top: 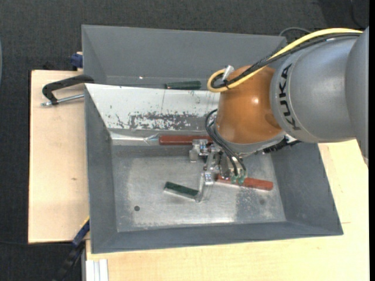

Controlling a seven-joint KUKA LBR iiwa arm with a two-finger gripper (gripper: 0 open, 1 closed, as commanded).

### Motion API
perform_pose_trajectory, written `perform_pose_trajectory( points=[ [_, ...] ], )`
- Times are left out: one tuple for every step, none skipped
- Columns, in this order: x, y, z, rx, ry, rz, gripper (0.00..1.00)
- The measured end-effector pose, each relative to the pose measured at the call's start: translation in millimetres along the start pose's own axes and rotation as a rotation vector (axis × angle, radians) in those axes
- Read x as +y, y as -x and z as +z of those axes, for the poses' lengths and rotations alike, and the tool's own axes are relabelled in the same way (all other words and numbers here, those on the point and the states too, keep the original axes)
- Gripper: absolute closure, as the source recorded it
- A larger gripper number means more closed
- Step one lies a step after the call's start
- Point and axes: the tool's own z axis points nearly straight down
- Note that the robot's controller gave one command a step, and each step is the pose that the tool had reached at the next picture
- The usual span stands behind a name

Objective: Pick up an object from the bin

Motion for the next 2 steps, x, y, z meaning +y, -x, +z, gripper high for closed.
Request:
perform_pose_trajectory(
  points=[
    [0.0, 0.0, 0.0, 0.000, 0.000, 0.000, 0.00],
    [30.9, -3.5, 62.6, 0.000, 0.000, 0.096, 1.00]
  ],
)
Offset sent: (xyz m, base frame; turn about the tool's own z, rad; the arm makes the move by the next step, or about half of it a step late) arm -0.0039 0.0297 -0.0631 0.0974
